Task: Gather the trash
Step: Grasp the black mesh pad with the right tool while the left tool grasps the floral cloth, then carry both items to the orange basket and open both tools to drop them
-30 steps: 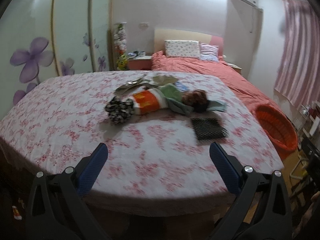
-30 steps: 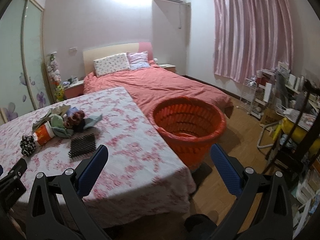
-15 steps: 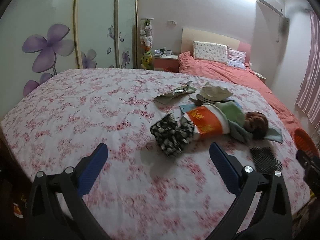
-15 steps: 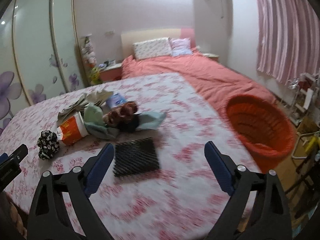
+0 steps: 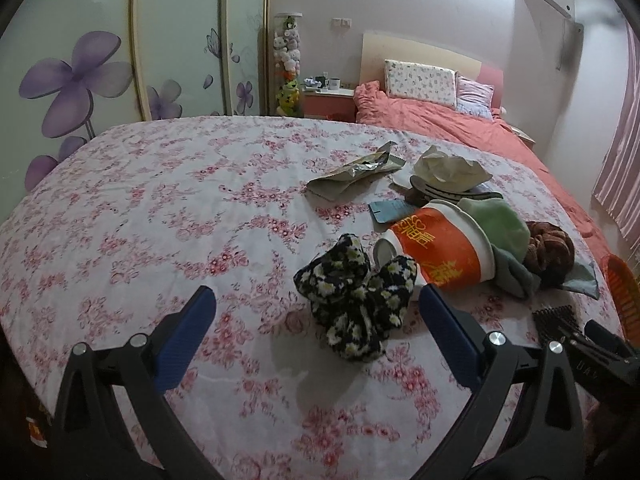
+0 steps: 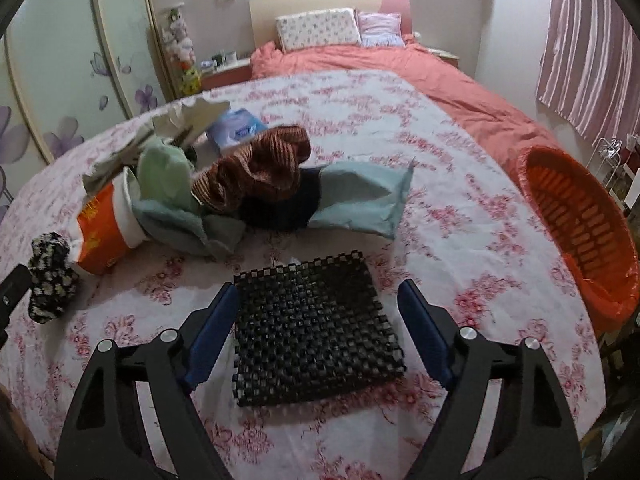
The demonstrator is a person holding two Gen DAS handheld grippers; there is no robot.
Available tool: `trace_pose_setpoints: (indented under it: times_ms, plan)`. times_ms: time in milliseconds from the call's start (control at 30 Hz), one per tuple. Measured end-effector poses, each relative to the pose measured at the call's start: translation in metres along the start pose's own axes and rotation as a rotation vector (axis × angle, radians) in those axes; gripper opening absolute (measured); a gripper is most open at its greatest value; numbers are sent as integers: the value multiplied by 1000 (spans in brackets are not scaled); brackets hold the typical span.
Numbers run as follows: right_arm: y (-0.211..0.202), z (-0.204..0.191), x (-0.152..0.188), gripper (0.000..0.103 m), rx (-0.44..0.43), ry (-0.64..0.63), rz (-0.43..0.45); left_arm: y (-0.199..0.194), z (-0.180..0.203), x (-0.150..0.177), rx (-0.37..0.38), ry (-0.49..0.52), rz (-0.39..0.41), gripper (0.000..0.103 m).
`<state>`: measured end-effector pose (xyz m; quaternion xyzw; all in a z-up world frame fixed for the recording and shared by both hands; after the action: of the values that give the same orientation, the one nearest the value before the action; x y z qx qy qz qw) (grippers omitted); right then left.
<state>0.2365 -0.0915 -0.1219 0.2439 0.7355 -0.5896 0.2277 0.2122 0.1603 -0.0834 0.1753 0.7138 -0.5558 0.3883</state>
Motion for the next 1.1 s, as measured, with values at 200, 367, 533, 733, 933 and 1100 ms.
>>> trace_pose_setpoints:
  times_ms: [200, 367, 533, 733, 933, 1100]
  plan:
    - [-5, -7, 6, 67, -9, -30, 5, 13, 0, 0, 11, 3, -29, 91]
    - [-8, -13, 9, 48, -32, -50, 6, 20, -1, 1, 32, -1, -55, 89]
    - [-8, -19, 10, 27, -74, -54, 3, 27, 4, 4, 69, -5, -88, 87]
    - [-9, -19, 10, 11, -120, -42, 2, 37, 9, 11, 188, -28, -160, 46]
    - [-22, -19, 7, 10, -135, -33, 38, 26, 5, 6, 206, -42, -128, 25]
    - [-43, -13, -3, 10, -140, -30, 101, 9, -3, -5, 191, -48, -80, 23]
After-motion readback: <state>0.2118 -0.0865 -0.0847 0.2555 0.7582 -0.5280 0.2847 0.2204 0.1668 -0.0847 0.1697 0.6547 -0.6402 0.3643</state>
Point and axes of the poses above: each gripper's, at about its wrist camera, not at the fingertips, and y roughly the way its jaws point, z to its right, x to its underside, the point moved 5 cm from there along y, roughly the way its jaws point, and after that the axes turned 11 degrees about -x, right-handed, at the moved point
